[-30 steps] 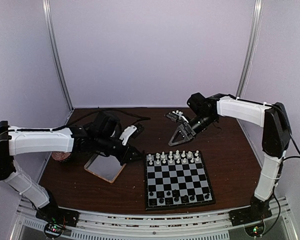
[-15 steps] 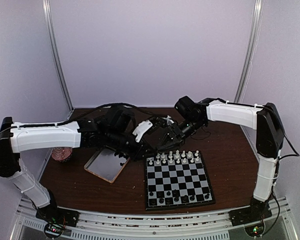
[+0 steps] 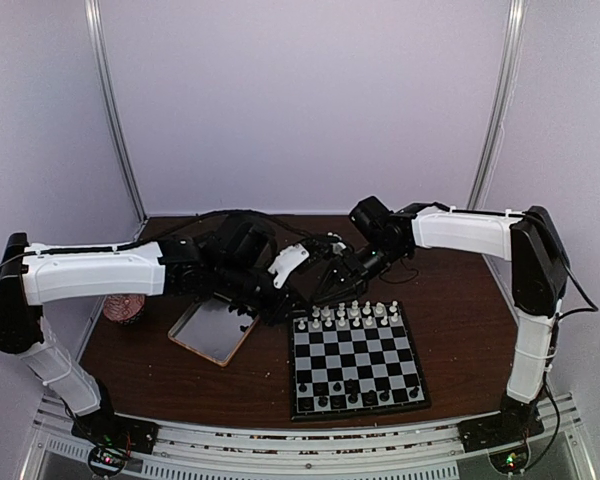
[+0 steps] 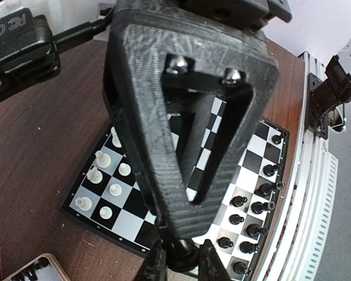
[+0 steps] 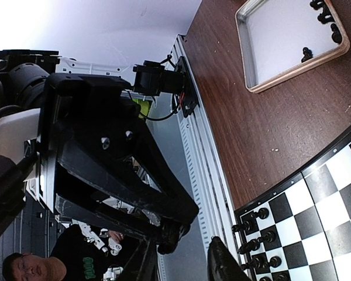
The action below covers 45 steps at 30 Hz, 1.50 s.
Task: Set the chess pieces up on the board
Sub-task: Pass from the left arm to the right, then place the knight at b8.
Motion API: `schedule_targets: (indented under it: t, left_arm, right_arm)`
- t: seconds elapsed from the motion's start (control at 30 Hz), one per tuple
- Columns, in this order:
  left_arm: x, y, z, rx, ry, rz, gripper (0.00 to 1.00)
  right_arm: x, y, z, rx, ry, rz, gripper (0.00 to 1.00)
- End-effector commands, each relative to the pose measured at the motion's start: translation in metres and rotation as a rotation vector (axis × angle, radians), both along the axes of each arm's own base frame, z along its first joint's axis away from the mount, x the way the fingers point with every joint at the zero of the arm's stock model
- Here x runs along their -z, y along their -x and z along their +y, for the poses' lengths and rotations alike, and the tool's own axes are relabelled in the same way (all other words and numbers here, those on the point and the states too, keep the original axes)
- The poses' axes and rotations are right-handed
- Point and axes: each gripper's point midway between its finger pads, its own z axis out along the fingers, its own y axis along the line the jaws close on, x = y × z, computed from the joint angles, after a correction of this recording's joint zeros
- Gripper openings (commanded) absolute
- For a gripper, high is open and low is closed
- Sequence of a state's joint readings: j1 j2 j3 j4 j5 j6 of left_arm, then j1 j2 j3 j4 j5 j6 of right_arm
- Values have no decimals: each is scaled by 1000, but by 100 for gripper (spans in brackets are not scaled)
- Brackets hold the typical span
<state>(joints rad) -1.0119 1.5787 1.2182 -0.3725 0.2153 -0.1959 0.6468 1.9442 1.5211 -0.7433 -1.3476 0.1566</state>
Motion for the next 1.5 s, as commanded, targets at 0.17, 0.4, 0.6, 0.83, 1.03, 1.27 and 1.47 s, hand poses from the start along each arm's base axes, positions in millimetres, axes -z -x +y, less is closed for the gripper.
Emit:
schedule_targets:
  t: [0.17, 0.4, 0.6, 0.83, 1.03, 1.27, 1.47]
  left_arm:
    - [-6, -3, -10, 10, 7, -37, 11]
    - [-3, -6, -7, -9, -8, -49, 11]
    - [1, -11, 0, -48, -27, -68, 34]
    - [-29, -40, 41, -217, -38, -208, 87]
    - [-75, -103, 108, -523, 77, -260, 98]
    - [-127, -155, 155, -629, 197, -339, 98]
    - [-104, -190, 215, -810, 100, -402, 98]
  right_arm:
    - [-4, 8, 12, -29, -33, 28, 24]
    - [-3, 11, 14, -37, -36, 42, 10]
    - [-5, 8, 12, -27, -40, 10, 1]
    - [-9, -9, -35, -24, 82, -339, 0]
    - [2, -7, -83, -31, 215, -697, 0]
    - [20, 30, -136, -177, 363, -1001, 1]
    - [65, 85, -158, -389, 464, -1143, 1]
